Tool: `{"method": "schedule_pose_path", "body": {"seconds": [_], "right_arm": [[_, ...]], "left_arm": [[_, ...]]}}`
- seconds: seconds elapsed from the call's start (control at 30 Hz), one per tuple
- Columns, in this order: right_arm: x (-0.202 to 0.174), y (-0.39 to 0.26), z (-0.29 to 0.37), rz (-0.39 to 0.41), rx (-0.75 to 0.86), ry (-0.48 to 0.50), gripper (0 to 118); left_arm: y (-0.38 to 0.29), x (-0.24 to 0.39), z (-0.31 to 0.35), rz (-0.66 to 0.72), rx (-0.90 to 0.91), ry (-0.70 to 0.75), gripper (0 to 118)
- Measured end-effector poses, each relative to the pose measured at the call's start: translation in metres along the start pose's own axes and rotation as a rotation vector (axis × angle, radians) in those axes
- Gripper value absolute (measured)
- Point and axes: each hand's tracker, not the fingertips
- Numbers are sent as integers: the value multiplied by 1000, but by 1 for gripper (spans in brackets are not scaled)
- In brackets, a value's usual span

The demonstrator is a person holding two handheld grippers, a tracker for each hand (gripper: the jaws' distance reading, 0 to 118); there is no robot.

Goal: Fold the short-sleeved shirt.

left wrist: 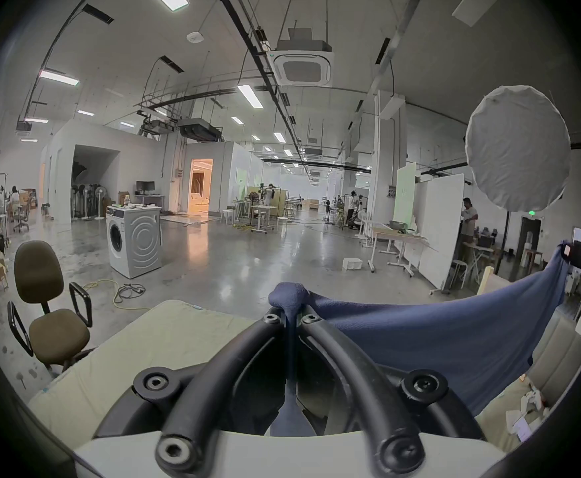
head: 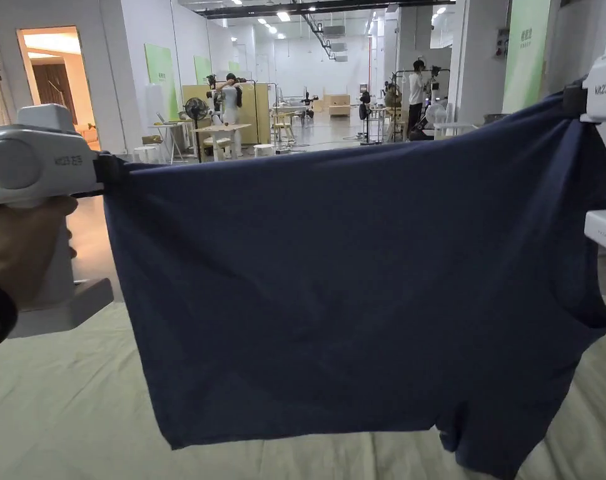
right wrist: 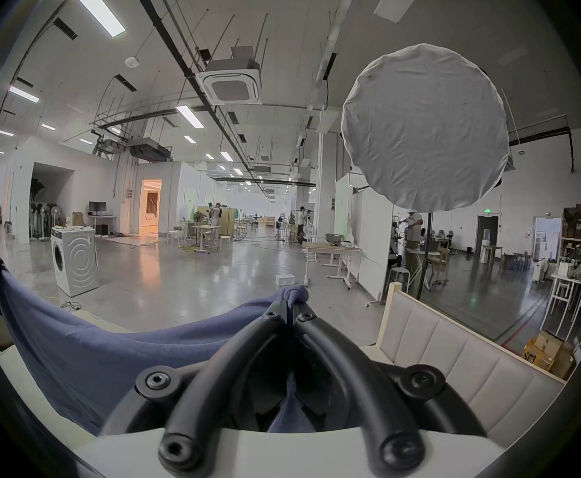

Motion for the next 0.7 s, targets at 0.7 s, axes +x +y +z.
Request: {"method": "schedule_pose_path", "body": {"seconds": [0.7], "right_arm": [[21,-291,123,-106,-294,173,2]], "left_arm": [[-265,-20,73,198,-291,-161,5]]}}
